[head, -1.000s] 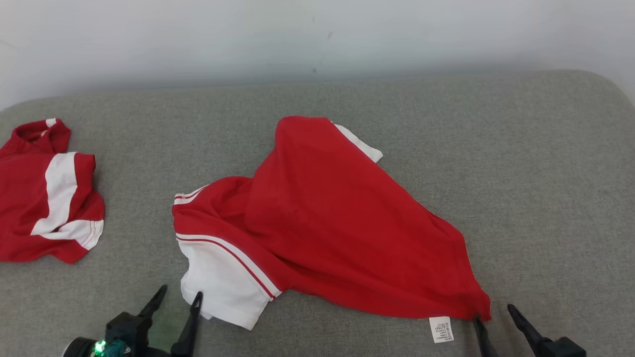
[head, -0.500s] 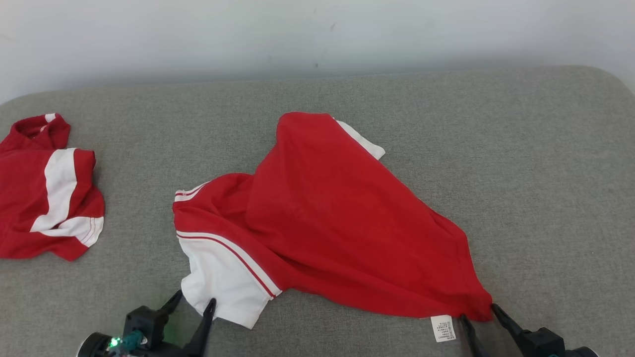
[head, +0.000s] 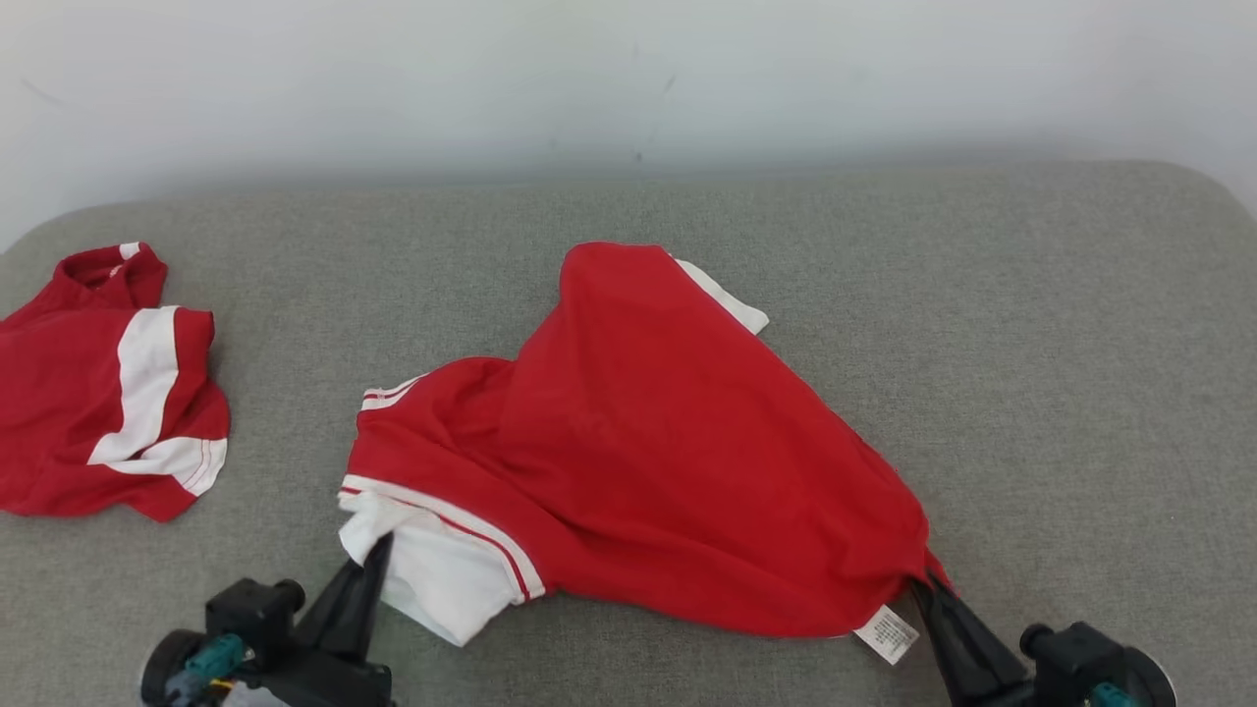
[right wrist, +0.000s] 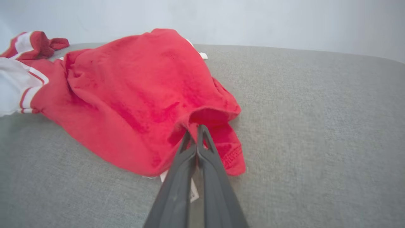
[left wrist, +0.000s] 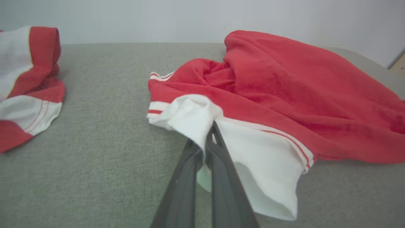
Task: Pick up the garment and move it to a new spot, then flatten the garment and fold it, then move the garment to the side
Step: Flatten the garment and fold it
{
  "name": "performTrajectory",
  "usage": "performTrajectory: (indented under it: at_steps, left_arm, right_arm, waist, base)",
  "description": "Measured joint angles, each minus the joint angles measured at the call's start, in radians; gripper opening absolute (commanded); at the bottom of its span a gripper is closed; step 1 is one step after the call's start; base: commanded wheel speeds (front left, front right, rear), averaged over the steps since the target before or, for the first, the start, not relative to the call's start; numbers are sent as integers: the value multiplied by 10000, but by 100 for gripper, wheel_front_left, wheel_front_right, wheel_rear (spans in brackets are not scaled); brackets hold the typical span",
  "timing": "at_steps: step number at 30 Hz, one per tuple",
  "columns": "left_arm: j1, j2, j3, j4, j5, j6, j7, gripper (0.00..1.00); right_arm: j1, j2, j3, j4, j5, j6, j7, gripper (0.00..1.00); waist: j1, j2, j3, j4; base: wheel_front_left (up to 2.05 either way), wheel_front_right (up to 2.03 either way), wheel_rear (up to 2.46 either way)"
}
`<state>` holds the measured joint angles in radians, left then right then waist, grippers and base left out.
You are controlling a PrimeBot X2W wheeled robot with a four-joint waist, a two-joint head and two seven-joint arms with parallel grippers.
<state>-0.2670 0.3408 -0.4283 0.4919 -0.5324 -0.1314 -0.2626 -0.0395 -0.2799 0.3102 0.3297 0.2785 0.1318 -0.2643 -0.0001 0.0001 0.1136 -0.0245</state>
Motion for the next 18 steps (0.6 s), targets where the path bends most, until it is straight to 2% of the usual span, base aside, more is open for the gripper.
performTrajectory:
  at_steps: [4, 7, 12, 18]
  left_arm:
    - [-53, 341, 288, -984, 155, 0, 0, 0]
    - [-728, 612, 270, -1603, 125, 0, 2, 0]
    - [-3051, 1218, -169, -2318, -366, -2, 437, 0]
    - [-6792, 1728, -430, -2288, -1452, 0, 1561, 0]
  right_arm:
    - [-273, -190, 105, -882, 435, 0, 2, 0]
    - [-1036, -339, 165, -1338, 917, 0, 4, 0]
    - [-3008, -485, 153, -1463, 2061, 0, 115, 0]
    - [-6460, -502, 102, -1011, 3024, 0, 654, 0]
  waist:
    - [0, 0, -90, 43]
    - [1, 0, -20, 57]
    - [1, 0, 296, 54]
    - [2, 1, 1112, -15]
  base:
    - [0, 0, 0]
    - [0, 0, 0]
    - [0, 0, 0]
    - [0, 0, 0]
